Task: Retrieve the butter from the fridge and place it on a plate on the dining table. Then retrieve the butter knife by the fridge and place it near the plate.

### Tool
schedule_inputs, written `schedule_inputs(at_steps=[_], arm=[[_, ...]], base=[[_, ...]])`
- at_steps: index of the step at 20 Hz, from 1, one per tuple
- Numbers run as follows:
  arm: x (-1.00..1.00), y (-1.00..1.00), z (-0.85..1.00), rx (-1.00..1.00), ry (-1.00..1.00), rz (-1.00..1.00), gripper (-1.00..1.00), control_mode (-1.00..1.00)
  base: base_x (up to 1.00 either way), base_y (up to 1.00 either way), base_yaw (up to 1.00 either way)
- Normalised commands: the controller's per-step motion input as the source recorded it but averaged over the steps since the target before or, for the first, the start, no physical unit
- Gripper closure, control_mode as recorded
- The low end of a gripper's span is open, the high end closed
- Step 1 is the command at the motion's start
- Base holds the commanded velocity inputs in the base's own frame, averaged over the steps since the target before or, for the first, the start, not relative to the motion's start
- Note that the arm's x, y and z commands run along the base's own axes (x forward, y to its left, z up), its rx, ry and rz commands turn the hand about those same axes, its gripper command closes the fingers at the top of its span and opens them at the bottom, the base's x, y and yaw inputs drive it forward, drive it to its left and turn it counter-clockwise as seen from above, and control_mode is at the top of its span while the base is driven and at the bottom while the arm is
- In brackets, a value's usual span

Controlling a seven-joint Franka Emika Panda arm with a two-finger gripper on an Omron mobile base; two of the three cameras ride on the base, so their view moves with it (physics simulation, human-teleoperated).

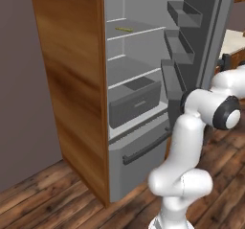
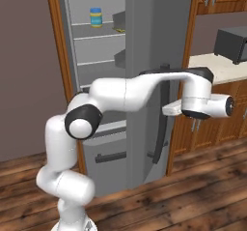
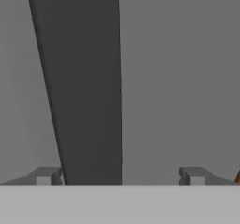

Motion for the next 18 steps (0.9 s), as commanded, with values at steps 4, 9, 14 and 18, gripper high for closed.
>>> schedule_inputs(at_steps=[4, 9, 14, 18], arm=[[-0.68, -0.32, 0.11, 0.06, -0.01, 0.01, -1.00, -1.00], [-1.00, 0.22, 0.00, -0.03, -0.07, 0.00, -1.00, -1.00], [-1.00, 0.96, 0.08, -0.23, -0.04, 0.00, -1.00, -1.00], [-0.47, 1.00, 0.01, -0.47, 0.02, 0.03, -1.00, -1.00]], base=[[0.00, 0.00, 0.00], [0.00, 0.00, 0.00], [0.00, 0.00, 0.00], [0.00, 0.00, 0.00]])
